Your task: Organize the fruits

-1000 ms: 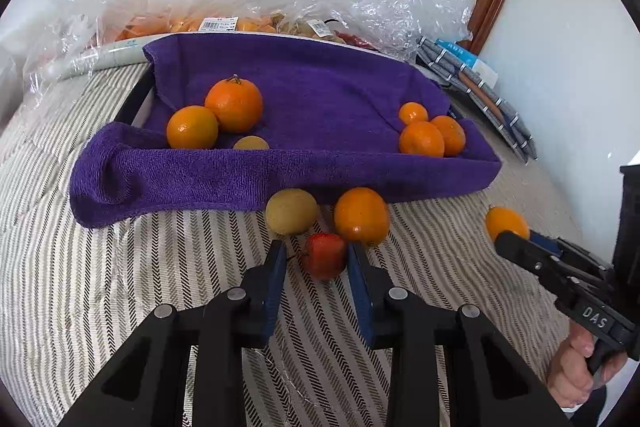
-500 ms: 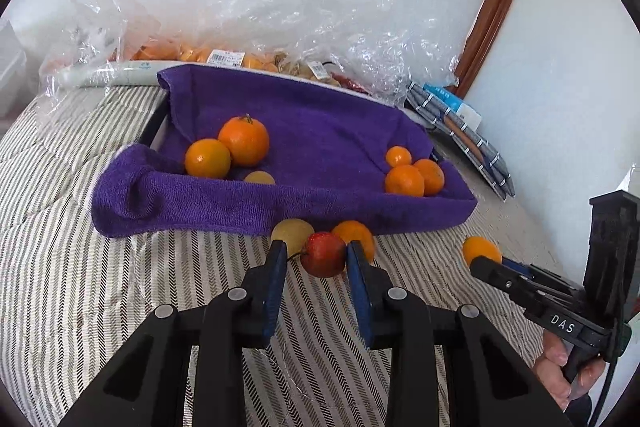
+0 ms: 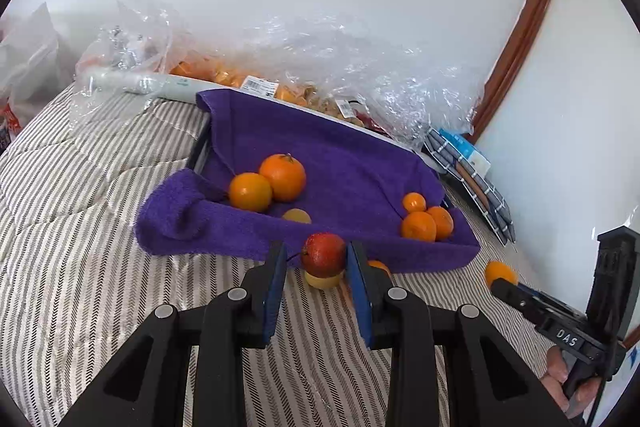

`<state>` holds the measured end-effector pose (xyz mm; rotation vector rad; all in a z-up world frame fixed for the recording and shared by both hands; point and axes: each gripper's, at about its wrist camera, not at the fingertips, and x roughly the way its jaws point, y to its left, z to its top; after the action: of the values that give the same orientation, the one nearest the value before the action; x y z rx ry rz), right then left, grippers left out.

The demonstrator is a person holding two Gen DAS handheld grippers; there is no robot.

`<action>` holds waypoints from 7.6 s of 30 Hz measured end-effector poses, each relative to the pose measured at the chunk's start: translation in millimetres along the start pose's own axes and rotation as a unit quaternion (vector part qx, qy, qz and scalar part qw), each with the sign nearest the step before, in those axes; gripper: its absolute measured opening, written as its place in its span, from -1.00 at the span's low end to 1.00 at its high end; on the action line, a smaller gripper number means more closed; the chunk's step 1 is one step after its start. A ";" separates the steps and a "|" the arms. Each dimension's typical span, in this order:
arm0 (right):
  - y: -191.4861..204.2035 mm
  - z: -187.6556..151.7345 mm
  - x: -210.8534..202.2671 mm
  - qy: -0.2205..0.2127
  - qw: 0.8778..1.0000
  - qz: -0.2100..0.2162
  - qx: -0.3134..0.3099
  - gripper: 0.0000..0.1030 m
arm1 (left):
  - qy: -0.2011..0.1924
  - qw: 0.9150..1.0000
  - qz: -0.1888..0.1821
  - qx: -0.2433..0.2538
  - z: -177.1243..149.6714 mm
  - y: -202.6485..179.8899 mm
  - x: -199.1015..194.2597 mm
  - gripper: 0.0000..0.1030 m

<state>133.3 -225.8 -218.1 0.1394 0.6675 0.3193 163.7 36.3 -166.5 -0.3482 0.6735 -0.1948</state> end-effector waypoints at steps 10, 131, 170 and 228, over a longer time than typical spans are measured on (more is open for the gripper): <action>6.8 47.7 1.0 -0.031 0.999 -0.005 -0.016 -0.38 | -0.023 1.000 -0.010 -0.009 29.0 4.1 -5.8 -0.43; -3.6 -15.9 11.1 0.022 0.999 -0.036 0.012 -0.41 | 0.122 0.990 0.054 0.054 -6.7 -32.6 67.6 -0.46; 28.3 91.1 78.3 -0.009 0.999 0.004 -0.052 -0.41 | 0.058 0.998 0.026 0.005 65.3 -4.7 68.2 -0.46; 12.8 66.6 -6.7 0.010 0.998 -0.059 0.024 -0.28 | 0.024 0.992 0.071 0.104 49.4 -45.2 2.8 0.17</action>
<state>167.0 -217.7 -159.5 0.1419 0.7002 0.1916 194.5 6.2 -115.2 -0.0957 0.7157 -0.1371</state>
